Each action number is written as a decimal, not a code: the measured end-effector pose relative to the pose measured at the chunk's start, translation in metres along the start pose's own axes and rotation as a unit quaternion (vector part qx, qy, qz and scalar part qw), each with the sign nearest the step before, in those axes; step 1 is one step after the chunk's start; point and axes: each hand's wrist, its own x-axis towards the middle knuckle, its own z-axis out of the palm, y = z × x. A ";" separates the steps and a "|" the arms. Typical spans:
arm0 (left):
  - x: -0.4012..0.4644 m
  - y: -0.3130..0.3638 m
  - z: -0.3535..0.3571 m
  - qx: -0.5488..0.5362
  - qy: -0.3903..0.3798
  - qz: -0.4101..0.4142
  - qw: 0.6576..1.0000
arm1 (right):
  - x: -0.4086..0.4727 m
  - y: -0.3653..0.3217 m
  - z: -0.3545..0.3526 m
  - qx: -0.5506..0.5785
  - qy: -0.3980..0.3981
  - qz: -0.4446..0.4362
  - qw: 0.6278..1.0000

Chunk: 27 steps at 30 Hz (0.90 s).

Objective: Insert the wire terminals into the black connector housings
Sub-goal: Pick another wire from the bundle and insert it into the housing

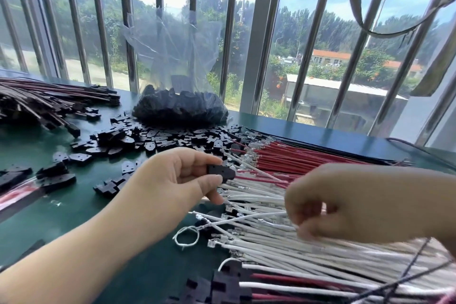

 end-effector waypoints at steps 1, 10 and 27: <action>0.000 0.000 -0.001 -0.014 -0.002 0.002 1.000 | -0.007 -0.007 0.013 0.002 0.021 -0.040 0.999; 0.005 0.001 -0.007 -0.234 -0.038 -0.051 0.970 | 0.014 -0.031 0.032 -0.063 0.245 -0.162 0.954; 0.001 0.006 -0.001 -0.280 -0.043 -0.099 0.954 | 0.012 -0.036 0.034 -0.108 0.280 -0.177 0.937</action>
